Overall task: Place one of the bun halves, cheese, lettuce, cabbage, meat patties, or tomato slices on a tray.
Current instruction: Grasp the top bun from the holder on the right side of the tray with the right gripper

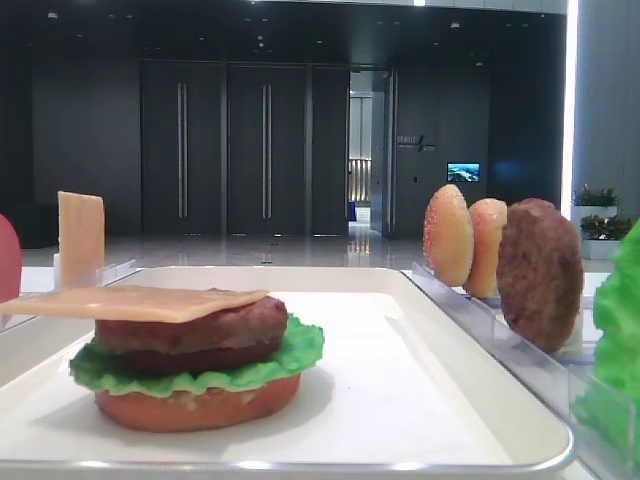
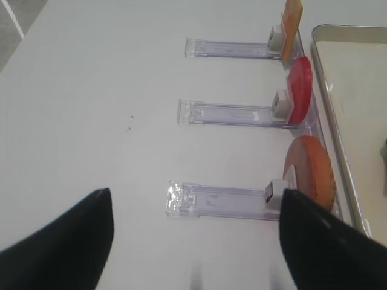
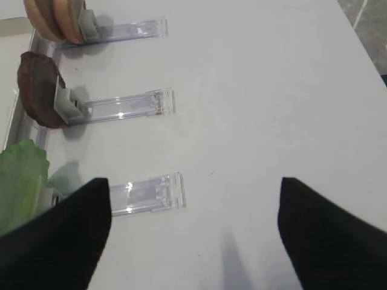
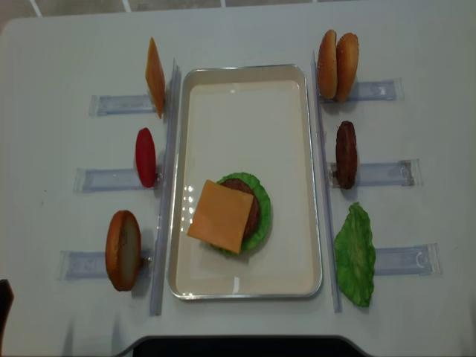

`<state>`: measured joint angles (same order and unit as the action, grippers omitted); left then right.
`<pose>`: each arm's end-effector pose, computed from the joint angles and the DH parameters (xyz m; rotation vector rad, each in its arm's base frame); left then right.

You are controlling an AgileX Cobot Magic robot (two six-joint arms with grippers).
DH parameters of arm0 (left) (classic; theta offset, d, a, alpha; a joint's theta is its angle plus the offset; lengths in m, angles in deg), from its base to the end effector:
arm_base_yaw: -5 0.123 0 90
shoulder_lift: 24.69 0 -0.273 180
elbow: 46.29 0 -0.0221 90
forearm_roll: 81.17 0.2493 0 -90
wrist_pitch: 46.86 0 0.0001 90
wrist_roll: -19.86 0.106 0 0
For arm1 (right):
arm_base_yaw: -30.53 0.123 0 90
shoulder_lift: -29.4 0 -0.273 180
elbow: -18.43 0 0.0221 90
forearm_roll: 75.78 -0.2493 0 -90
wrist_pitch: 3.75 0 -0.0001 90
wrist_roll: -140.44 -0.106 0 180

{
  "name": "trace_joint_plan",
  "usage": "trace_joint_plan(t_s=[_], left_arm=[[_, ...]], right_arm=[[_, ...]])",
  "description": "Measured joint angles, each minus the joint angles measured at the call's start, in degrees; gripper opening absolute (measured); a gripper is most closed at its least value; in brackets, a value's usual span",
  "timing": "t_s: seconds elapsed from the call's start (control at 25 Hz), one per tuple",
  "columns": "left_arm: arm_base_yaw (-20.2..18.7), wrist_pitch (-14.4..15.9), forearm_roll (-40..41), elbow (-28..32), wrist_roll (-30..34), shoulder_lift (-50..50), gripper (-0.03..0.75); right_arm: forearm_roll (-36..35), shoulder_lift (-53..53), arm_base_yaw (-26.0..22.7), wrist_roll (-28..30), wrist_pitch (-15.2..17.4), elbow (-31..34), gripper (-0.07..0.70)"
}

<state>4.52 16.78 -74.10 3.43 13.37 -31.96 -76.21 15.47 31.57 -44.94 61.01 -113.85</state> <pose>0.0171 0.0116 0.2584 -0.1187 2.0963 0.0760 0.0292 0.0012 0.2636 0.0833 2.2056 0.0717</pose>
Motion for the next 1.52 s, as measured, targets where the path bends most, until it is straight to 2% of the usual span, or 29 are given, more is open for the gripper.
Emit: trace_joint_plan(t_s=[0.4, 0.6, 0.8, 1.08, 1.52], left_arm=[[0.0, 0.0, 0.0, 0.0, 0.1, 0.0, 0.651], [0.0, 0.0, 0.0, 0.0, 0.1, 0.0, 0.651], [0.0, 0.0, 0.0, 0.0, 0.1, 0.0, 0.651], [0.0, 0.0, 0.0, 0.0, 0.1, 0.0, 0.651], [0.0, 0.1, 0.0, 0.0, 0.1, 0.0, 0.651]], right_arm=[[0.0, -1.5, 0.0, 0.0, 0.0, 0.0, 0.539], [0.0, -8.7, 0.0, 0.5, -0.6, -0.3, 0.539], [-2.2, -19.0, 0.0, 2.4, -3.2, -3.6, 0.539], [-6.8, -38.6, 0.0, 5.4, -3.3, -13.9, 0.539], [-8.3, -66.9, 0.0, 8.3, 0.4, -34.2, 0.539]])
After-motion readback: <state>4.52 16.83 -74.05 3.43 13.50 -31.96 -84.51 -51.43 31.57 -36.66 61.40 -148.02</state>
